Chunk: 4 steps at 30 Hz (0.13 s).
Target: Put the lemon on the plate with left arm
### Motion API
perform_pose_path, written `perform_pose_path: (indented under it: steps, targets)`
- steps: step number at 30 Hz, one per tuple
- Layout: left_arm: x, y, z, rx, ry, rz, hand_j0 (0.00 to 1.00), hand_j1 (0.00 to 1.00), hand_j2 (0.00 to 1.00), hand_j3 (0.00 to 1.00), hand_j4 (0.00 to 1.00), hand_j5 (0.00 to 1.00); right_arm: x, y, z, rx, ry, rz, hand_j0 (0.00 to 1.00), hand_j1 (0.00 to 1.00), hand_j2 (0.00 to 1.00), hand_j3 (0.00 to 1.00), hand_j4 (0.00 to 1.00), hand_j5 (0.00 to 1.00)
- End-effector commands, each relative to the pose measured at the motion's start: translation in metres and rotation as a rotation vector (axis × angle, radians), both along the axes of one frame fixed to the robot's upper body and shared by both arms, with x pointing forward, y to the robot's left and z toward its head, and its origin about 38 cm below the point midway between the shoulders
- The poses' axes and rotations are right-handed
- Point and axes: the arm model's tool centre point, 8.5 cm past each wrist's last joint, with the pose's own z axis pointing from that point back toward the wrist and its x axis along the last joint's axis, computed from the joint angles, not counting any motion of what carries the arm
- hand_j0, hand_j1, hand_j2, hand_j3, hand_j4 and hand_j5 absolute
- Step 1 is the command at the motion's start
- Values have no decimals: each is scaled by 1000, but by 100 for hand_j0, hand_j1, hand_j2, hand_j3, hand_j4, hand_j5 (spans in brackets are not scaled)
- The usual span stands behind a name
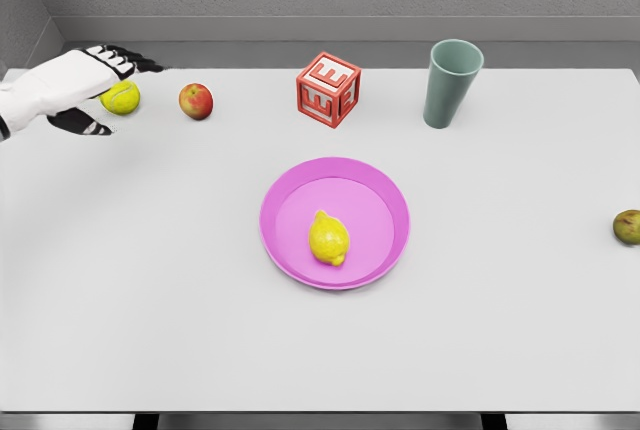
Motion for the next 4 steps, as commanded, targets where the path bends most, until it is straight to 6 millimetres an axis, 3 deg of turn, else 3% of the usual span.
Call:
perform_pose_path:
  steps: [1, 4]
  targets:
    - [0, 23, -3, -8, 21, 59, 100, 100, 100, 100, 100, 100, 0, 0, 0, 0, 0, 0, 100, 100, 100, 100, 100, 100]
    - [0, 23, -5, -13, 26, 59, 100, 100, 100, 100, 100, 100, 0, 0, 0, 0, 2, 1, 100, 100, 100, 100, 100, 100]
